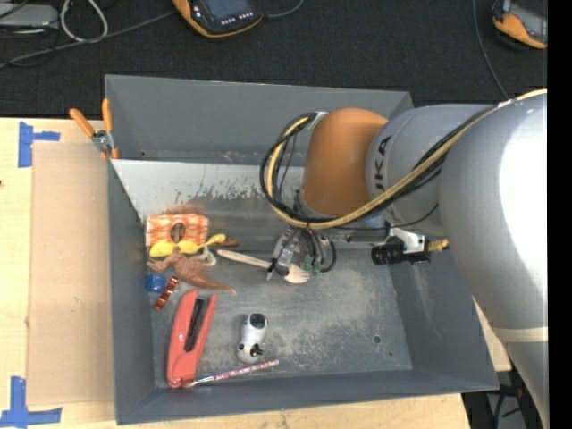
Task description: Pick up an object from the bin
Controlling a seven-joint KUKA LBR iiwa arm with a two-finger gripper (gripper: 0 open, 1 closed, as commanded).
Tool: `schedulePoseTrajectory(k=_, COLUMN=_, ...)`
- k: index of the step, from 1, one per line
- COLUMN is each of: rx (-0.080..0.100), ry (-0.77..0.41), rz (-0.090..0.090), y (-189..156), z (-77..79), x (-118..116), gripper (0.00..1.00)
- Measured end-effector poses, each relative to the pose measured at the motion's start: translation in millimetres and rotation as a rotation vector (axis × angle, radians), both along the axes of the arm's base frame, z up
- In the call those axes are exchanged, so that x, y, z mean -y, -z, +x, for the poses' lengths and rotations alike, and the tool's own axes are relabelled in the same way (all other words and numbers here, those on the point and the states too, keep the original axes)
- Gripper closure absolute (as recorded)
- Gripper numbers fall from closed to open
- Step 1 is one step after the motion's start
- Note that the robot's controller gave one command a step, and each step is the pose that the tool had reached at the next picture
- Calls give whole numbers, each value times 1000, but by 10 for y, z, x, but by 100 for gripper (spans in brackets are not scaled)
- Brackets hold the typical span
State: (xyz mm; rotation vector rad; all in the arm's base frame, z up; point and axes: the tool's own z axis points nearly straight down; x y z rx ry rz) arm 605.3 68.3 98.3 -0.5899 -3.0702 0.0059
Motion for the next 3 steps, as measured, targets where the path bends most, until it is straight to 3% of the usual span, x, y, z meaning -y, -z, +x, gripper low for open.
schedulePoseTrajectory(k=1, rx=7, ry=-1, rz=1, y=-366, z=20, x=0, gripper=100)
schedulePoseTrajectory(k=3, rx=7, ry=-3, rz=3, y=-710, z=21, x=0, gripper=100)
